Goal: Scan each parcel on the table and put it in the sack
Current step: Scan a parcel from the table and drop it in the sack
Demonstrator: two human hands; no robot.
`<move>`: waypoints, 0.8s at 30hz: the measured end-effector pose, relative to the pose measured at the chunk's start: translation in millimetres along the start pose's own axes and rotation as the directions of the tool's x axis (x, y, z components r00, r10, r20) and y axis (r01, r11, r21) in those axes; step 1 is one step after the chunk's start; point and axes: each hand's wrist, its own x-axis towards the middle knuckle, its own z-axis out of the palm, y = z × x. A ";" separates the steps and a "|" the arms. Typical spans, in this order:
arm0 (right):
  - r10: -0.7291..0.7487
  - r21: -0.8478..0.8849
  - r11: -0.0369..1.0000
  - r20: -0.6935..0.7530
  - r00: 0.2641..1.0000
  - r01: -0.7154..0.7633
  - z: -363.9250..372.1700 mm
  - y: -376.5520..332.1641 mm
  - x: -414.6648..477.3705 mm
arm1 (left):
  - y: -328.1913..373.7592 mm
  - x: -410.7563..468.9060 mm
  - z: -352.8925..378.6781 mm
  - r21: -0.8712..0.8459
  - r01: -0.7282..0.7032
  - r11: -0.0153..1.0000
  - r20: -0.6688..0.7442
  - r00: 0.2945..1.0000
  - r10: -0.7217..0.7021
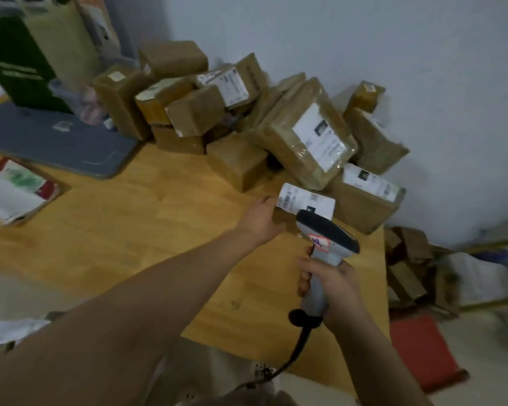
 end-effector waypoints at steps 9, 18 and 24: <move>0.039 0.048 0.998 -0.082 0.996 -0.035 -62.6 5.7 11.5 | 10.9 48.6 33.8 0.609 -0.221 0.762 0.251 0.965 0.079; 0.090 -0.010 0.996 0.040 0.995 -0.090 -49.8 9.3 26.5 | -83.6 -41.3 -13.3 0.508 -0.380 0.773 0.222 0.925 0.309; 0.174 -0.205 0.968 0.136 0.975 -0.144 -13.4 33.8 31.3 | -141.9 -117.4 -38.7 0.332 -0.432 0.839 -0.008 0.888 0.460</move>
